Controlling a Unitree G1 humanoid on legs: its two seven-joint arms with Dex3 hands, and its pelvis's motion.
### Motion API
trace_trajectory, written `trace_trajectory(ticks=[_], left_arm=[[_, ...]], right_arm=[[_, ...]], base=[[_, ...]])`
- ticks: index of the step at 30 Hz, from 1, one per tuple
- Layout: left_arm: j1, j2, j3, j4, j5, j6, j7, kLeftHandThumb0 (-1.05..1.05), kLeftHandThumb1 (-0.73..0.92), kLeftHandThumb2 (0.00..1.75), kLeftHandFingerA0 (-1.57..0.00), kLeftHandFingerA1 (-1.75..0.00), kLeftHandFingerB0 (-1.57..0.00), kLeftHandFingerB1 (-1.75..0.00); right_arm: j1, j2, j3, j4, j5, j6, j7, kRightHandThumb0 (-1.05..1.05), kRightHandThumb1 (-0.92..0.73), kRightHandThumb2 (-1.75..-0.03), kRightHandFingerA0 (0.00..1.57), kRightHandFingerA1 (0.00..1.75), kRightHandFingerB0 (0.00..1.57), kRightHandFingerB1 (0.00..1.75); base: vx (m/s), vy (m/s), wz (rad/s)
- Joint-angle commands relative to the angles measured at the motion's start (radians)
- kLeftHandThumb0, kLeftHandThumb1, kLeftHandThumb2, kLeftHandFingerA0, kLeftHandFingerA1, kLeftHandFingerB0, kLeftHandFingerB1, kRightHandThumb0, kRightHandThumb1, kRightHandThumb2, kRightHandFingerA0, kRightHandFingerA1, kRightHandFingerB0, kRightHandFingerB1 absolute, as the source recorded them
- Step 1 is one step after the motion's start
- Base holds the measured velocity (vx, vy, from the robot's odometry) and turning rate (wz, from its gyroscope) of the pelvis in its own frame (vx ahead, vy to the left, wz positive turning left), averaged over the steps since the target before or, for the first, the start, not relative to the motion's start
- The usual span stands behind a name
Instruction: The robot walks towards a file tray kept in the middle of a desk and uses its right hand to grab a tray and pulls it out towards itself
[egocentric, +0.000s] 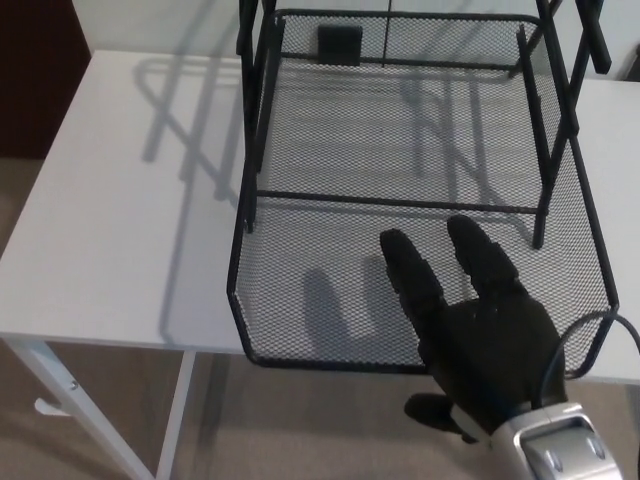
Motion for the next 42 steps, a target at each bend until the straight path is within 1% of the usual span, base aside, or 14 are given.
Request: trace_trajectory(ticks=[1, 9, 19, 22, 25, 28, 30, 31, 32, 33, 36, 37, 39, 42], left_arm=[[0.002, 0.012, 0.006, 0.002, 0.002, 0.028, 0.000, -0.48, 0.33, 0.63, -0.53, -0.46, -0.36, -0.41], [0.002, 0.009, 0.007, 0.007, -0.004, 0.020, -0.005, -0.46, 0.32, 0.61, -0.53, -0.46, -0.37, -0.42], [0.010, 0.015, 0.008, 0.011, -0.005, 0.027, -0.013, -0.48, 0.31, 0.62, -0.51, -0.47, -0.36, -0.42], [0.013, 0.017, 0.007, -0.001, -0.003, 0.023, -0.014, -0.47, 0.32, 0.61, -0.51, -0.46, -0.37, -0.42], [-0.003, 0.021, 0.011, 0.015, -0.004, 0.021, -0.011, -0.46, 0.32, 0.61, -0.52, -0.46, -0.35, -0.41], [-0.028, 0.026, 0.013, 0.066, -0.004, -0.008, -0.016, -0.48, 0.31, 0.62, -0.53, -0.46, -0.36, -0.41], [-0.017, 0.027, 0.010, 0.048, -0.001, 0.000, -0.016, -0.49, 0.31, 0.62, -0.53, -0.46, -0.36, -0.42], [-0.007, 0.025, 0.009, 0.039, -0.001, 0.007, -0.016, -0.50, 0.32, 0.62, -0.52, -0.46, -0.35, -0.41], [-0.002, 0.024, 0.008, 0.036, 0.001, 0.007, -0.014, -0.50, 0.32, 0.62, -0.52, -0.46, -0.35, -0.41], [0.006, 0.027, 0.010, 0.029, 0.000, 0.007, -0.015, -0.50, 0.32, 0.62, -0.52, -0.46, -0.35, -0.41], [0.015, 0.024, 0.014, 0.020, -0.013, 0.025, -0.022, -0.45, 0.32, 0.60, -0.52, -0.45, -0.36, -0.41], [0.022, 0.027, 0.012, 0.007, -0.002, 0.032, -0.014, -0.47, 0.32, 0.61, -0.53, -0.46, -0.35, -0.41], [0.029, 0.030, 0.011, 0.004, 0.006, 0.027, -0.009, -0.47, 0.32, 0.61, -0.54, -0.46, -0.35, -0.41], [0.032, 0.030, 0.012, 0.015, 0.012, 0.015, 0.000, -0.47, 0.31, 0.61, -0.55, -0.46, -0.36, -0.41]], right_arm=[[0.025, -0.015, -0.012, -0.084, 0.008, -0.077, 0.032, -0.80, -0.50, -0.83, 0.00, 0.02, 0.00, 0.02], [0.025, -0.004, -0.050, -0.293, 0.066, -0.172, 0.055, -0.84, -0.53, -0.86, 0.00, 0.02, 0.00, 0.00], [0.090, -0.041, -0.117, -0.622, 0.309, -0.220, 0.276, -0.84, -0.51, -0.86, 0.00, 0.03, 0.00, 0.00], [0.148, -0.047, -0.204, -0.657, 0.416, -0.298, 0.252, -0.87, -0.53, -0.89, 0.00, 0.04, 0.00, 0.00], [0.257, -0.055, -0.542, -0.657, 0.744, -0.549, 0.175, -0.87, -0.55, -0.88, 0.00, 0.02, 0.00, 0.00], [0.317, -0.098, -0.787, -0.657, 1.031, -0.629, 0.188, -0.84, -0.54, -0.85, 0.00, 0.00, 0.00, 0.00], [0.374, -0.163, -1.013, -0.657, 1.289, -0.656, 0.207, -0.74, -0.48, -0.85, 0.00, 0.10, 0.00, 0.09], [0.407, -0.196, -1.184, -0.657, 1.460, -0.657, 0.212, -0.70, -0.47, -0.78, 0.11, 0.45, 0.08, 0.38], [0.417, -0.206, -1.254, -0.657, 1.537, -0.651, 0.218, -0.70, -0.47, -0.78, 0.11, 0.45, 0.08, 0.38], [0.441, -0.218, -1.401, -0.657, 1.706, -0.601, 0.235, -0.66, -0.54, -0.57, 0.27, 0.39, 0.28, 0.31], [0.466, -0.288, -1.726, -0.569, 2.074, -0.470, 0.380, -0.58, -0.52, -0.57, 0.54, 0.44, 0.50, 0.37], [0.439, -0.357, -1.898, -0.431, 2.250, -0.373, 0.520, -0.53, -0.53, -0.57, 0.69, 0.46, 0.59, 0.40], [0.339, -0.409, -2.000, -0.304, 2.315, -0.302, 0.640, -0.50, -0.57, -0.58, 0.77, 0.44, 0.61, 0.40], [0.074, -0.585, -2.240, -0.060, 2.206, 0.021, 0.883, -0.57, -0.64, -0.61, 0.89, 0.46, 0.67, 0.41]], base=[[0.00, 0.000, 0.00], [0.00, 0.000, 0.00], [0.00, 0.000, 0.00], [0.00, 0.000, 0.00], [0.00, 0.000, 0.00], [0.00, 0.000, 0.00], [0.00, 0.000, 0.00], [0.00, 0.000, 0.00], [0.00, 0.000, 0.00], [0.00, 0.000, 0.00], [0.00, 0.000, 0.00], [0.00, 0.000, 0.00], [0.00, 0.000, 0.00], [0.00, 0.000, 0.00]])
